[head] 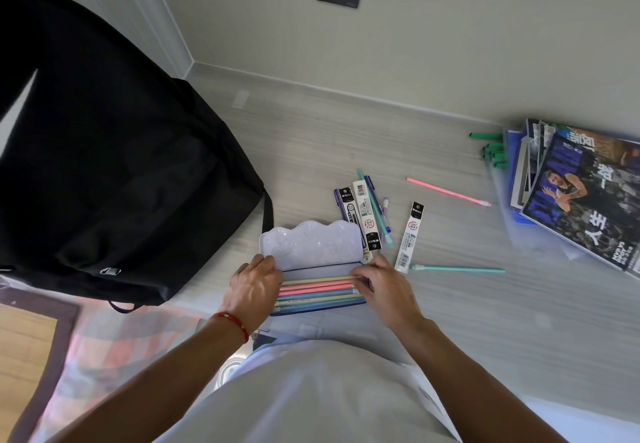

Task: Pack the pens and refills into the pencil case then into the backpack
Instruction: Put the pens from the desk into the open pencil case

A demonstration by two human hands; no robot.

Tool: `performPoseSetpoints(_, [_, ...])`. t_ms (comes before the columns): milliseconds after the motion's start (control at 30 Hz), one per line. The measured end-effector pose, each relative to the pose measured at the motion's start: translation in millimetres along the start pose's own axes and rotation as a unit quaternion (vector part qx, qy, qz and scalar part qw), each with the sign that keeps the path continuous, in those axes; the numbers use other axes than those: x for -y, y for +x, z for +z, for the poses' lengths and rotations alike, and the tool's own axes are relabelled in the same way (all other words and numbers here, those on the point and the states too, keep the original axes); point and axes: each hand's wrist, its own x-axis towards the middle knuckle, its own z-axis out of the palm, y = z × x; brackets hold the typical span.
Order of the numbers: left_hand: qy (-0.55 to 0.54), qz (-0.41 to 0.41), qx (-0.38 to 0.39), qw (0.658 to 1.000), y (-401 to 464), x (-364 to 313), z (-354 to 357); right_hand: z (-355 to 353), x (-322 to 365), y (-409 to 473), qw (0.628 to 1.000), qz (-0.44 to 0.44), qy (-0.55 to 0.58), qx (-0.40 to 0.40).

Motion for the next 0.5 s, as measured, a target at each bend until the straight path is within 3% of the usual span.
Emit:
performPoseSetpoints(100, [-0.011,-0.007,0.008,1.0,-1.5,-2.1,0.5,-5.0,-3.8,2.5,1.0,-0.015,0.013,0.007])
performPoseSetpoints(200, [-0.027,-0.012,0.006,1.0,-5.7,-4.5,-0.2,-14.2,-9.3,7.6,0.998,-0.014,0.024,-0.052])
performPoseSetpoints(333, [-0.038,-0.025,-0.003,0.999,-7.5,-7.1,-2.4,-28.0,-21.0,28.5,0.985,0.096,0.035,-0.139])
performPoseSetpoints(500, [-0.04,-0.043,-0.003,0.998,-6.6,-5.4,-3.8,-32.1,-25.7,55.5,0.974,0.219,-0.011,-0.062])
